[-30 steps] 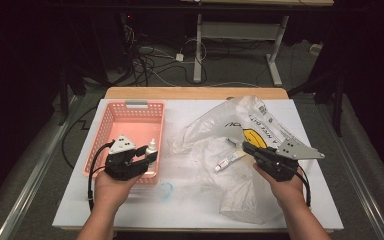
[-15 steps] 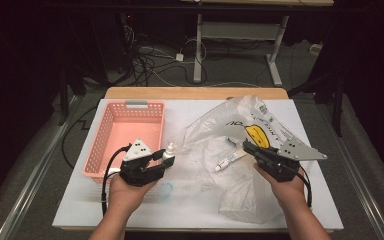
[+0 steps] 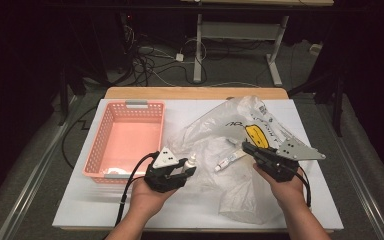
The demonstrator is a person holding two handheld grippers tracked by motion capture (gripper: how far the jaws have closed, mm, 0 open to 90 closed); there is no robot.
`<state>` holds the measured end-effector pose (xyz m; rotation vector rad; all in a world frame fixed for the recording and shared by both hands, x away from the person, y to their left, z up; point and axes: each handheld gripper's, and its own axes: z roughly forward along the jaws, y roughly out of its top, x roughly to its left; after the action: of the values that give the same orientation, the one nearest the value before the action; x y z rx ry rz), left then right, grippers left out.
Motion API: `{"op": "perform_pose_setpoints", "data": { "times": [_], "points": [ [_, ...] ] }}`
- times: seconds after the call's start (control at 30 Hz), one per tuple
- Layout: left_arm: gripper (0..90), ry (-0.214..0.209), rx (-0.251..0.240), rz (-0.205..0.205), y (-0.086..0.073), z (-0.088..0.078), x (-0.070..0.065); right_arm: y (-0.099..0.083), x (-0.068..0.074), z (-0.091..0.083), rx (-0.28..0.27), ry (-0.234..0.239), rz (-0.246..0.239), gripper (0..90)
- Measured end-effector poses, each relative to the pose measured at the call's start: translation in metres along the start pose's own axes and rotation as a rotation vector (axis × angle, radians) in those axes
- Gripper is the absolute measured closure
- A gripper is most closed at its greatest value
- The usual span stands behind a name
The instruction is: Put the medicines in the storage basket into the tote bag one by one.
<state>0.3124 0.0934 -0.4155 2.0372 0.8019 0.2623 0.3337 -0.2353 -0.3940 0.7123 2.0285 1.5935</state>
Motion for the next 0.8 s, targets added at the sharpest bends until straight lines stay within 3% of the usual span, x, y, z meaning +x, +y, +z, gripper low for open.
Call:
{"op": "perform_pose_setpoints", "data": {
  "times": [0.37,0.63,0.8],
  "points": [
    [58.3,-0.012,0.016,0.022,0.008,0.029,-0.002,-0.002,0.002,0.002,0.011,0.006,0.010,90.0],
    [58.2,0.002,0.031,0.041,0.015,0.057,-0.002,-0.001,0.001,0.002,0.006,0.007,0.008,90.0],
    [58.2,-0.001,0.017,0.040,0.023,0.075,0.001,-0.001,0.001,0.002,0.001,0.010,0.007,90.0]
  ]
}}
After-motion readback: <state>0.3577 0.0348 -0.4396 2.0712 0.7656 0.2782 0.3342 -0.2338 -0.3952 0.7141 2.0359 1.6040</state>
